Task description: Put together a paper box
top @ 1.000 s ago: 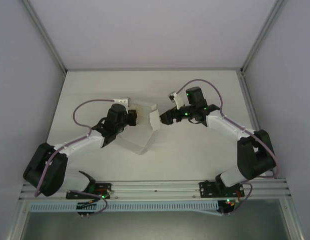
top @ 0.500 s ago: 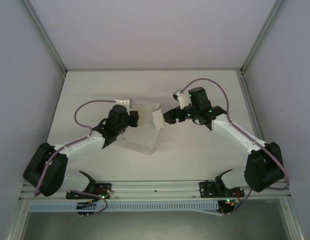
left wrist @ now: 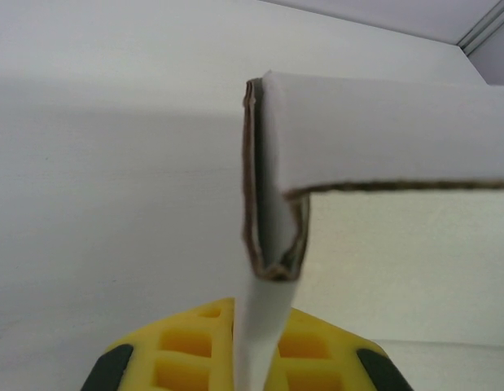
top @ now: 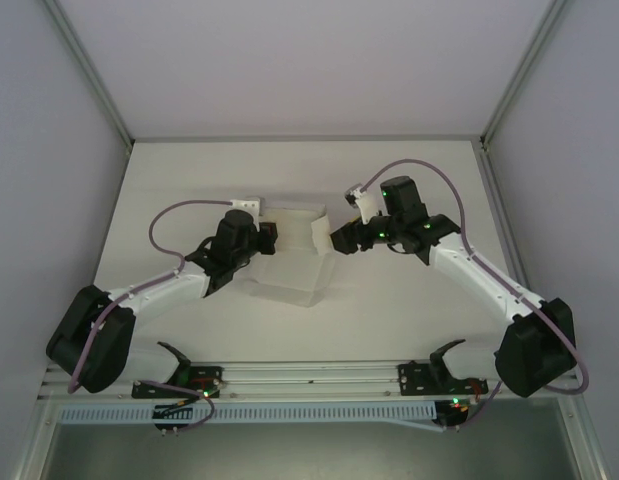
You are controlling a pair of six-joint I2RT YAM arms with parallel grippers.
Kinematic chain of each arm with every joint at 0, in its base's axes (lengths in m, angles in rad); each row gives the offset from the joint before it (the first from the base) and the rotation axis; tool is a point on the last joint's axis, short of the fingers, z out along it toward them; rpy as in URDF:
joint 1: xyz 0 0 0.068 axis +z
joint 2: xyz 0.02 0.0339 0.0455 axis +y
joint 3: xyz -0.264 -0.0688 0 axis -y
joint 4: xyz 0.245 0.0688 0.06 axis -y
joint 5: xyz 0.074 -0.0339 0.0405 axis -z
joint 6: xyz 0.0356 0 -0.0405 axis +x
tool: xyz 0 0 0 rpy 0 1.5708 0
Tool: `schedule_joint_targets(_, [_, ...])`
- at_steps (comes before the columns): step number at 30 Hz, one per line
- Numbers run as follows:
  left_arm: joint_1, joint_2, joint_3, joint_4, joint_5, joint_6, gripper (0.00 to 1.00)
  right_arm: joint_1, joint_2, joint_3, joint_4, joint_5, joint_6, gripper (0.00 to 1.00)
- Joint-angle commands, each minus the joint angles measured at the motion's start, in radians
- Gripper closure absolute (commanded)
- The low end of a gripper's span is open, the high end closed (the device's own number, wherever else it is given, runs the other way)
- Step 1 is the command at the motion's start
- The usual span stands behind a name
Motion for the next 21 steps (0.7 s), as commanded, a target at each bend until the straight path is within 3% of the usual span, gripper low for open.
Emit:
schedule_joint_targets(1, [-0.006,-0.006,0.022,0.023,0.031,0.027,1.00,0.007,0.001,0.028,0.048,-0.109,-0.031,0.35])
schedule_joint_targets(5, [-0.006,-0.005,0.024,0.028,0.044,0.030,1.00,0.007,0.059,0.069,0.046,-0.124,-0.034,0.39])
schedule_joint_targets(7, [-0.006,-0.006,0.025,0.029,0.051,0.032,1.00,0.007,0.087,0.085,0.051,-0.099,-0.020,0.45])
schedule_joint_targets(12, [-0.008,-0.010,0.025,0.033,0.060,0.029,1.00,0.031,0.121,0.094,0.075,-0.017,-0.003,0.45])
schedule_joint_targets(15, [-0.007,-0.002,0.032,0.035,0.059,0.017,1.00,0.079,0.123,0.082,0.099,0.123,0.012,0.45])
schedule_joint_targets(21, [-0.009,0.011,0.046,0.029,0.051,-0.007,1.00,0.165,0.154,0.046,0.156,0.568,0.156,0.53])
